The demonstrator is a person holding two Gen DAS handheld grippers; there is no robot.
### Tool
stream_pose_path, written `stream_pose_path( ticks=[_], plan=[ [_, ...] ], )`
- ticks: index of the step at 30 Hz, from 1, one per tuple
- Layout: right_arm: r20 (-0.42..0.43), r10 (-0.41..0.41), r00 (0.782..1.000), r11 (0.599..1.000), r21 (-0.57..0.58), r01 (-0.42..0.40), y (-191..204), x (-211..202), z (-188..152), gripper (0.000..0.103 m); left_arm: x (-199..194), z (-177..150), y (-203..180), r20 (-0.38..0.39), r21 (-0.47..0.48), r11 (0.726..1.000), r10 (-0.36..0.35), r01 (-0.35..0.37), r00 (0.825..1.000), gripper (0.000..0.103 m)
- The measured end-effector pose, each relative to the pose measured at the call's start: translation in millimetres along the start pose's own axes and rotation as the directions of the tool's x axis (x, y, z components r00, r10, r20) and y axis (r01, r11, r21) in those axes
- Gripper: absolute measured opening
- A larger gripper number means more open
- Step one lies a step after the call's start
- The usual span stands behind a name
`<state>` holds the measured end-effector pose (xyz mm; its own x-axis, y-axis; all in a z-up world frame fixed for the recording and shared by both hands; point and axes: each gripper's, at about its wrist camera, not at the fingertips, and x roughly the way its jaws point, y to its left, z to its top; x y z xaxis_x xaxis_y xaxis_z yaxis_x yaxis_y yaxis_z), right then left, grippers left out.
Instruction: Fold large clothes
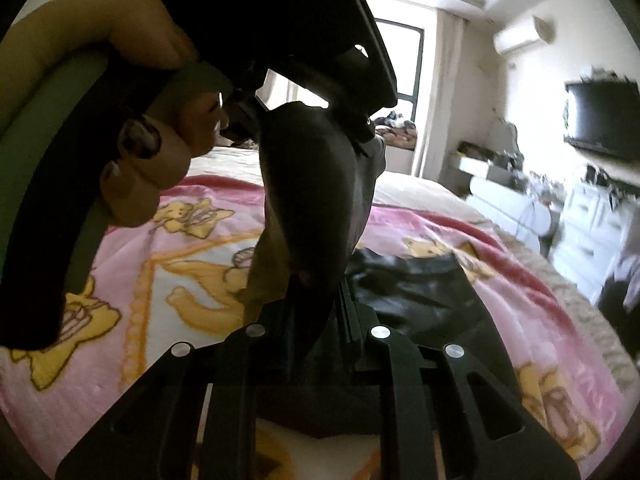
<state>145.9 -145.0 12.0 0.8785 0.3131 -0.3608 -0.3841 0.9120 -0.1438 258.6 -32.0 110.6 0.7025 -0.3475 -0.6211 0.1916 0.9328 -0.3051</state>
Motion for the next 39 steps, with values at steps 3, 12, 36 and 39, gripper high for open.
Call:
stream_pose_path(
  ticks=[3, 12, 36, 39],
  plan=[
    [-0.019, 0.000, 1.000, 0.997, 0.075, 0.001, -20, -2, -6, 0.016, 13, 0, -18, -0.026, 0.022, 1.000, -0.016, 0.016, 1.000, 0.028],
    [-0.119, 0.081, 0.990, 0.936, 0.350, -0.034, -67, -1, -30, 0.016, 43, -11, -47, -0.120, 0.016, 0.990, -0.140, 0.143, 0.983, 0.031],
    [-0.323, 0.340, 0.883, 0.827, 0.549, -0.118, -134, 83, 37, 0.089, 65, -72, 63, -0.166, -0.060, 0.984, 0.154, -0.166, 0.974, 0.038],
    [-0.322, 0.368, 0.872, 0.849, 0.499, -0.174, -127, 101, 50, 0.026, 58, -70, 64, -0.160, -0.081, 0.985, 0.139, -0.153, 0.977, 0.038]
  ],
)
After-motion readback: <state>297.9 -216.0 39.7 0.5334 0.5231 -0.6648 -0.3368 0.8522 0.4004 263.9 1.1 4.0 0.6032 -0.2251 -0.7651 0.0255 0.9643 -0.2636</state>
